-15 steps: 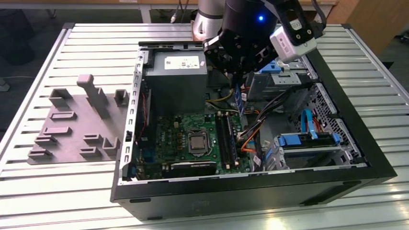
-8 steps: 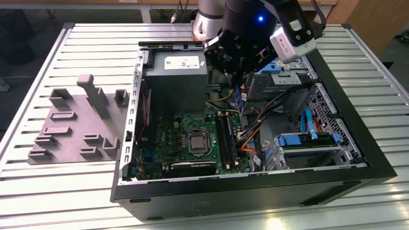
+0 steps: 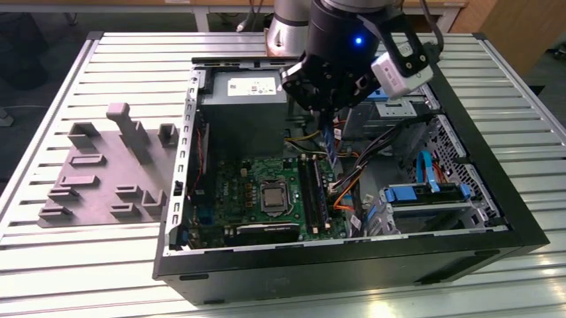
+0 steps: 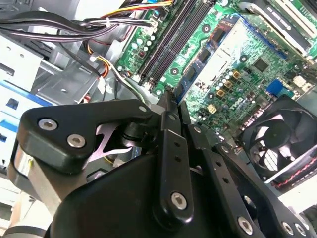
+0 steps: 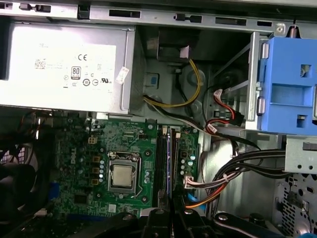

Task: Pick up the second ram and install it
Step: 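Insert the second ram into the second slot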

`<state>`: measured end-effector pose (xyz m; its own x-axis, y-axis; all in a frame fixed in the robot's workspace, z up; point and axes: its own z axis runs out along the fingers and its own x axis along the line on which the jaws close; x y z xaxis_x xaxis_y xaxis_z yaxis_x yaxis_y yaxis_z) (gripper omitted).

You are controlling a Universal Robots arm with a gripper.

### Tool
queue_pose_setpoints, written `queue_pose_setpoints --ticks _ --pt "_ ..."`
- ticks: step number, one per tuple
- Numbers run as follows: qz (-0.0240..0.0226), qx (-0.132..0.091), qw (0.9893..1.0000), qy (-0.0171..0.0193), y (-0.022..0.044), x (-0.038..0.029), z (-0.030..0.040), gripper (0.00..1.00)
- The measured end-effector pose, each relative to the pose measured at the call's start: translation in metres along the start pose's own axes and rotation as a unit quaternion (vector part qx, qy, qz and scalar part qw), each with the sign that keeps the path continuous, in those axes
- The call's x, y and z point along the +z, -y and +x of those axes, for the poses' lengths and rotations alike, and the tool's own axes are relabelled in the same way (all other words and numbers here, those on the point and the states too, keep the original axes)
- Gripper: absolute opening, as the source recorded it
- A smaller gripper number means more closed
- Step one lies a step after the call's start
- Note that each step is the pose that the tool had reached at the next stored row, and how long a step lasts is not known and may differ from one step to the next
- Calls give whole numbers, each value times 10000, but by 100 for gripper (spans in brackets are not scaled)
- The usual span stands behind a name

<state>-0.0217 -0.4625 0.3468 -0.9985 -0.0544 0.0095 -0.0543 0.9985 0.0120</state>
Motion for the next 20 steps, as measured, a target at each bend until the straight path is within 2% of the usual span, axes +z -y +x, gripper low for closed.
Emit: queue_pose_setpoints --ticks 10,16,20 --pt "-2 57 10000 -11 43 178 24 14" --pt "8 64 10000 -12 43 192 29 14" --pt "8 126 9999 -12 40 246 54 14"
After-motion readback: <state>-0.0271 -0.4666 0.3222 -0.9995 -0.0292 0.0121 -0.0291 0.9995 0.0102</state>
